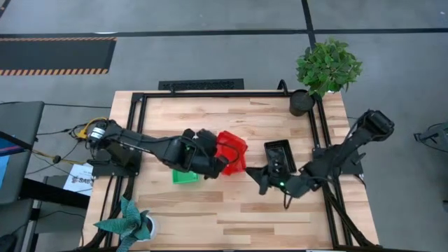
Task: Stack baskets by color
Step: Stack the bottom red bin on top of the top red bin
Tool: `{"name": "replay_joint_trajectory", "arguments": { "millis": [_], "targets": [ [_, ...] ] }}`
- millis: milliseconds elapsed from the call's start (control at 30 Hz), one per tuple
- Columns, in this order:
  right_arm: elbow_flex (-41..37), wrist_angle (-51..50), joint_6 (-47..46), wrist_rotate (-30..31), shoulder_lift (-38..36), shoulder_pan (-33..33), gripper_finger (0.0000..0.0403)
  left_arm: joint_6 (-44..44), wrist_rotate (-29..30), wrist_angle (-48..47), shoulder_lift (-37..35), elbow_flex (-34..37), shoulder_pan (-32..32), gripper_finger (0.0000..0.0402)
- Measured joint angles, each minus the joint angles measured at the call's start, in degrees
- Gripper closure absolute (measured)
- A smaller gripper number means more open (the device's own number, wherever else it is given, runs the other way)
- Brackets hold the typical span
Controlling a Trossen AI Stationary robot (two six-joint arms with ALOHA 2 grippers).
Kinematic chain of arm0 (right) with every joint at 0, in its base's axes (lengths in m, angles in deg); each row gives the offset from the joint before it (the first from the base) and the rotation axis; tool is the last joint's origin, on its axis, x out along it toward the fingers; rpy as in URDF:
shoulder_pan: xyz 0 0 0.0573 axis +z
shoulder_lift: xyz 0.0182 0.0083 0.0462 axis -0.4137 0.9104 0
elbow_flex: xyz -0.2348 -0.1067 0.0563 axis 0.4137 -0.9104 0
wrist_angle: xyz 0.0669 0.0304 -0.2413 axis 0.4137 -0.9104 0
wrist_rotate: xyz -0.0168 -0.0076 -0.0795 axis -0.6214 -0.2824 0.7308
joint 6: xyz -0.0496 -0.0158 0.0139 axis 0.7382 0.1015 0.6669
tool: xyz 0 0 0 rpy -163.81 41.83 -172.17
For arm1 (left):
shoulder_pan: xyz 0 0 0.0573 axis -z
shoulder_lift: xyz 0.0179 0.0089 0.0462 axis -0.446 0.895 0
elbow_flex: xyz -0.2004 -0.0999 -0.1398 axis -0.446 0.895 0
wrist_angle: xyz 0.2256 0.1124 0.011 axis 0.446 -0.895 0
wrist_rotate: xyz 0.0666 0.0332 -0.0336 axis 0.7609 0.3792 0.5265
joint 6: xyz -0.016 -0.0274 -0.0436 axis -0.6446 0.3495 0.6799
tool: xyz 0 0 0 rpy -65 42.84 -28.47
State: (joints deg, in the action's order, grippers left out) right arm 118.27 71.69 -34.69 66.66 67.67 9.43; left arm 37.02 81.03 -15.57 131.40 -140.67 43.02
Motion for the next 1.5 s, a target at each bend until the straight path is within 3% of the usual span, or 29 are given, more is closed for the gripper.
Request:
{"name": "replay_joint_trajectory", "arguments": {
  "millis": [267, 467, 700, 900, 1133, 1300, 1500],
  "targets": [
    [5.30, 1.08, 12.83, 1.81, 3.91, -7.64, 0.0250, -2.67, 5.41, -4.97, -0.02, -3.30, -0.47, 0.0401],
    [11.92, -1.43, 21.49, 3.32, 7.34, -11.52, 0.0236, -4.31, 7.38, -5.89, -0.02, -3.39, -3.37, 0.0401],
    [16.44, -11.18, 20.32, 3.62, 10.13, -15.77, 0.0261, -4.53, 7.84, -5.93, -0.26, -3.39, -5.11, 0.0401],
    [16.70, -12.12, 20.18, 3.01, 10.37, -17.15, 0.0291, -3.50, 7.44, -7.58, -0.61, -3.37, -5.07, 0.0401],
    [16.72, -11.94, 19.92, 2.79, 10.38, -17.09, 0.0390, -6.96, 6.90, -7.11, -1.76, -3.37, -4.88, 0.0401],
    [16.74, -12.15, 19.33, 2.38, 10.33, -16.91, 0.0398, -10.49, 6.04, -6.28, -2.07, -3.37, -4.55, 0.0401],
    [16.75, -13.01, 19.32, 2.31, 9.89, -15.78, 0.0401, -13.99, 0.20, -6.74, -3.14, -3.35, -4.50, 0.0389]
  ]
}}
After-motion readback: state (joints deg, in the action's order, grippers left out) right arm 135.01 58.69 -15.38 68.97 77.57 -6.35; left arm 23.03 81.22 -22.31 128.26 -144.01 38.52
